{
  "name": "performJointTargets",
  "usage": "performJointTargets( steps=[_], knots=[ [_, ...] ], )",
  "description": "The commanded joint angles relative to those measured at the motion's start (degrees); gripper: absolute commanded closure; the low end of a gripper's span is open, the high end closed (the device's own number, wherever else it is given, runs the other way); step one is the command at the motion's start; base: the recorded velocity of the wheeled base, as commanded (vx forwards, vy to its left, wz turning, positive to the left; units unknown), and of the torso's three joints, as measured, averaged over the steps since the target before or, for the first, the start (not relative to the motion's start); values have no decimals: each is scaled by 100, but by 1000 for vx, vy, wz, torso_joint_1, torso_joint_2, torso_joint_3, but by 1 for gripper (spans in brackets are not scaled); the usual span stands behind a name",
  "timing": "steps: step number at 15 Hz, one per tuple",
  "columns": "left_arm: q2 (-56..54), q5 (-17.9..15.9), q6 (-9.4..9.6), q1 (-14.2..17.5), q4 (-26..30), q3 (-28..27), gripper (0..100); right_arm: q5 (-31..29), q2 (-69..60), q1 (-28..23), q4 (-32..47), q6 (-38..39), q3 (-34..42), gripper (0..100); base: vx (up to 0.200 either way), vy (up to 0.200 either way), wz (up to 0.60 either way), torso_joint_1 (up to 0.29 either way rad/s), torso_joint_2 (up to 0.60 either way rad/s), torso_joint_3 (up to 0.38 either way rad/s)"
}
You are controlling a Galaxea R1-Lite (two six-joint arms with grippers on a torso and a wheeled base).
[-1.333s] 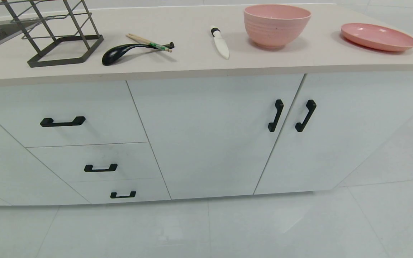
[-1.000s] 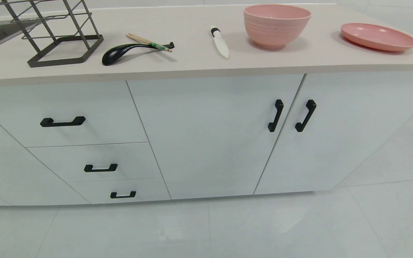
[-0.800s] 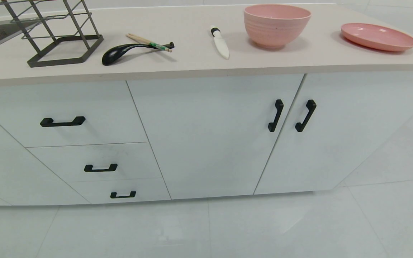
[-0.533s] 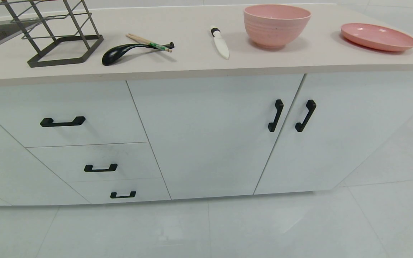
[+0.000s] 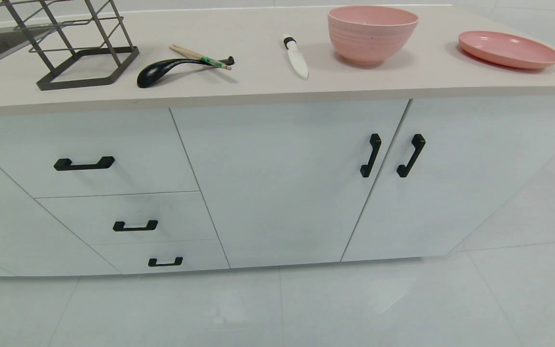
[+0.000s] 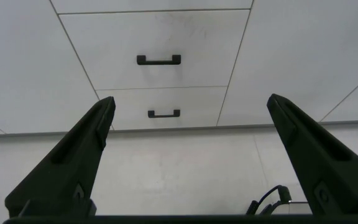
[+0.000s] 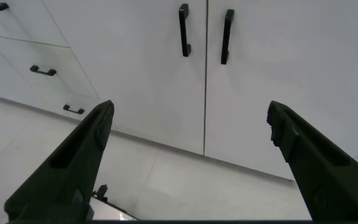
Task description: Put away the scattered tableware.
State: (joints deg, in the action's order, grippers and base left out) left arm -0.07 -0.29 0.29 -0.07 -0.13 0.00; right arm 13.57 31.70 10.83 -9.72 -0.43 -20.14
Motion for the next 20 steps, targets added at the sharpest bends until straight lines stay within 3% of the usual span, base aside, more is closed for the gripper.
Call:
performJointTargets(
  steps=[1, 5, 6, 11, 14, 20],
  knots=[
    [7, -15, 32, -1, -4, 0, 0, 14, 1163, 95, -285, 8, -139, 0, 0, 0, 0, 0, 0, 0],
    [7, -41, 15, -1, 5, 0, 0, 14, 2473, -37, -1147, 8, -157, 0, 0, 0, 0, 0, 0, 0],
    [7, -41, 15, -1, 5, 0, 0, 14, 2983, -125, -1683, -1, -201, 0, 0, 0, 0, 0, 0, 0],
    [7, -32, 23, 7, 5, 0, 0, 32, 3941, -177, -2693, -36, -219, 0, 0, 0, 0, 0, 0, 0],
    [7, -32, 23, 7, 13, 0, 0, 49, 4117, -168, -2816, -45, -148, 0, 0, -200, 0, 4, 2, 2],
    [7, -23, 6, 7, 13, 0, 0, 542, 4811, -160, -3678, -221, -131, 0, -200, -200, 0, 6, 2, 2]
  ],
)
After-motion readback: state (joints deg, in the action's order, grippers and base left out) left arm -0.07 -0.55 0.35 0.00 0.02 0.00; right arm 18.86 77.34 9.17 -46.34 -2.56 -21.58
